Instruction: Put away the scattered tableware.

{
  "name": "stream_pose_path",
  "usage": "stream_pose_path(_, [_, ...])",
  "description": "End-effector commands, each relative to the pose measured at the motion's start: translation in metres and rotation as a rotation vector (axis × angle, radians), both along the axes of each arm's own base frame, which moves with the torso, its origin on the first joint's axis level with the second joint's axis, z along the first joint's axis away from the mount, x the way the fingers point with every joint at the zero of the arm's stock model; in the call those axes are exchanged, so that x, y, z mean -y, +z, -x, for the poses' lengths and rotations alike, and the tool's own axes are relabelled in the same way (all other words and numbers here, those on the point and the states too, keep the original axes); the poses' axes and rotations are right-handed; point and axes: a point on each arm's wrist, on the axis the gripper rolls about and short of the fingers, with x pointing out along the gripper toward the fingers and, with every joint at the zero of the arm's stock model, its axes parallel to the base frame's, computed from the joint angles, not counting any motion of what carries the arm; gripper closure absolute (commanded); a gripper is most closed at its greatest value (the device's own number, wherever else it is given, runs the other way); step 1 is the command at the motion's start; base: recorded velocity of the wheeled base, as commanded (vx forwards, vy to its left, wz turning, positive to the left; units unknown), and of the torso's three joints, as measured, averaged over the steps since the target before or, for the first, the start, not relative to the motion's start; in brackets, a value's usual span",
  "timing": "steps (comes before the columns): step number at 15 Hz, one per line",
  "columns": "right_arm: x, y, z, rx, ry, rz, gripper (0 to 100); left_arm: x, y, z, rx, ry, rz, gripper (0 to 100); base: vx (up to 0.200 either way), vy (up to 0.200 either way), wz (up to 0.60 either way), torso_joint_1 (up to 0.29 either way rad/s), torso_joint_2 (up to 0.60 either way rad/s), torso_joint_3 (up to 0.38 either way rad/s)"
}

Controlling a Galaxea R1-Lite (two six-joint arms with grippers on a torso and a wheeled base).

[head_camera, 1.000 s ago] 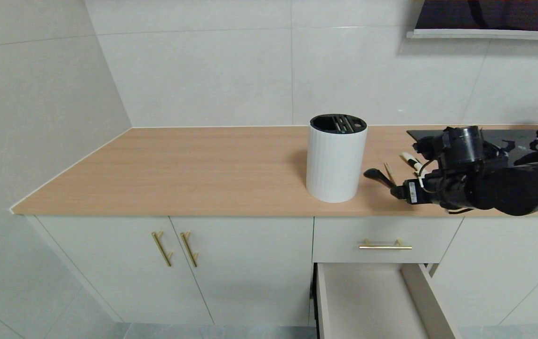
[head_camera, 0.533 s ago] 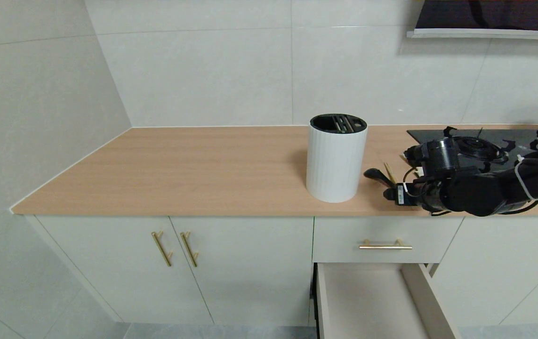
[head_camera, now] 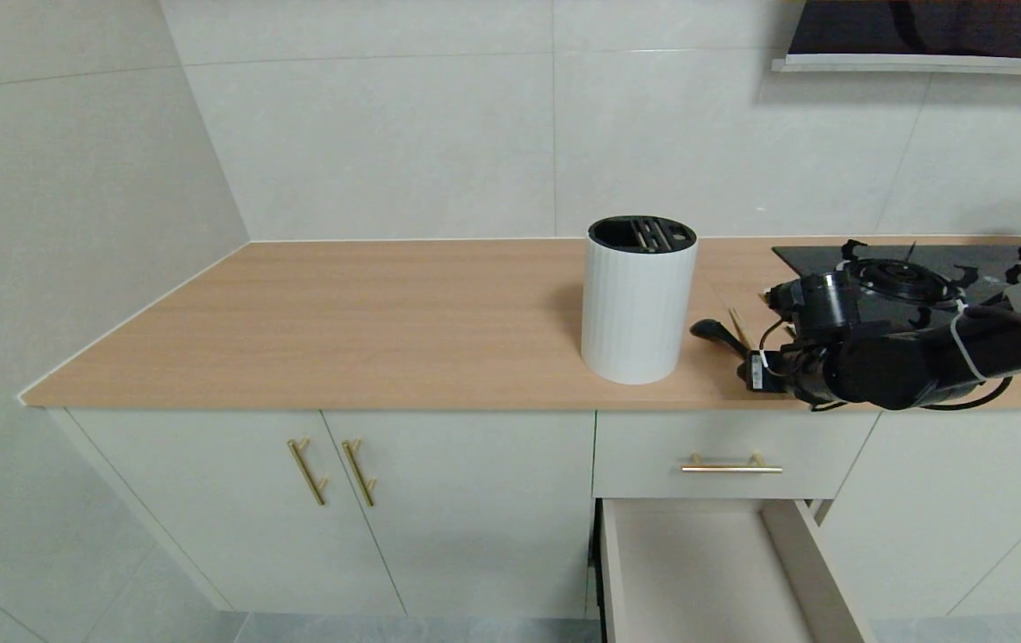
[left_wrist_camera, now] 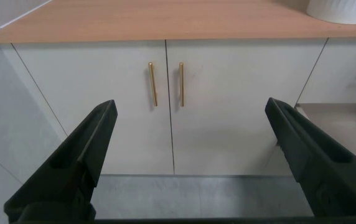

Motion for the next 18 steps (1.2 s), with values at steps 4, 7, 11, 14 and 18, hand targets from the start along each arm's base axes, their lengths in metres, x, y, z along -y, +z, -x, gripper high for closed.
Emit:
stream_pose_path(4, [0.001, -0.001, -0.002, -0.002, -0.004, 0.000, 100, 0.000, 0.000, 0.000, 0.002, 0.000, 0.000, 0, 0.000, 0.000, 0.00, 0.000, 0.00, 0.000])
stream_pose_path(7, [0.003, 0.002, -0.001, 0.005, -0.006, -0.002, 100, 0.000, 0.000, 0.000, 0.002, 0.000, -0.001, 0, 0.000, 0.000, 0.00, 0.000, 0.00, 0.000])
stream_pose_path(11, [0.004, 0.012, 0.004, 0.024, -0.008, -0.007, 100, 0.000, 0.000, 0.000, 0.002, 0.000, 0.000, 0, 0.000, 0.000, 0.00, 0.000, 0.00, 0.000])
stream_pose_path(14, [0.012, 0.064, 0.058, 0.094, 0.002, -0.035, 100, 0.000, 0.000, 0.000, 0.000, 0.000, 0.000, 0, 0.000, 0.000, 0.00, 0.000, 0.00, 0.000])
stream_pose_path(18, [0.023, 0.121, 0.155, 0.032, 0.099, -0.092, 100, 0.000, 0.000, 0.000, 0.000, 0.000, -0.001, 0, 0.000, 0.000, 0.00, 0.000, 0.00, 0.000])
